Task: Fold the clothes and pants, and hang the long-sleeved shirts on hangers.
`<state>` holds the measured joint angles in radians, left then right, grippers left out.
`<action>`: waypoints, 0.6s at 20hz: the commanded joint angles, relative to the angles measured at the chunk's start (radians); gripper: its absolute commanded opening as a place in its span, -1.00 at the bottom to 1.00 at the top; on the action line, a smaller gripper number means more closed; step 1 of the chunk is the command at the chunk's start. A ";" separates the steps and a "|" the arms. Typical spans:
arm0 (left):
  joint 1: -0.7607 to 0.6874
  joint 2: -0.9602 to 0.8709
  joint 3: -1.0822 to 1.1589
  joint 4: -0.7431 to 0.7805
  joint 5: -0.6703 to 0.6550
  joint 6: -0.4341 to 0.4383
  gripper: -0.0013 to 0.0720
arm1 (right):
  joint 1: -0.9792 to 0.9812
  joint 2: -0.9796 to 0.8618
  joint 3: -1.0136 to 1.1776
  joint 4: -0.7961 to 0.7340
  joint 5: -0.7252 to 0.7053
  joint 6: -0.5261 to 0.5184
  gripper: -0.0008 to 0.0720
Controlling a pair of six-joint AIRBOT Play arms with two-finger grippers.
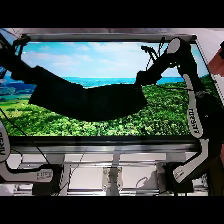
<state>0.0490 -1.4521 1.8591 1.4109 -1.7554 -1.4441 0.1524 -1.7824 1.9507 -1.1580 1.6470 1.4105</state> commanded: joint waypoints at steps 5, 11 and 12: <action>-0.358 -0.077 0.101 0.074 0.031 -0.008 -0.91 | -0.015 0.000 0.000 -0.086 -0.002 0.000 0.31; -0.535 -0.189 0.103 -0.103 0.303 -0.064 -0.91 | -0.084 0.000 0.000 -0.100 0.043 0.001 0.31; -0.542 -0.203 0.103 -0.182 0.354 -0.064 -0.91 | -0.102 0.000 0.000 -0.100 0.051 0.002 0.31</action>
<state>-0.4343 -1.6123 1.9583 1.3899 -1.5536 -1.4929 0.0879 -1.7824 1.9507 -1.2495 1.6752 1.4109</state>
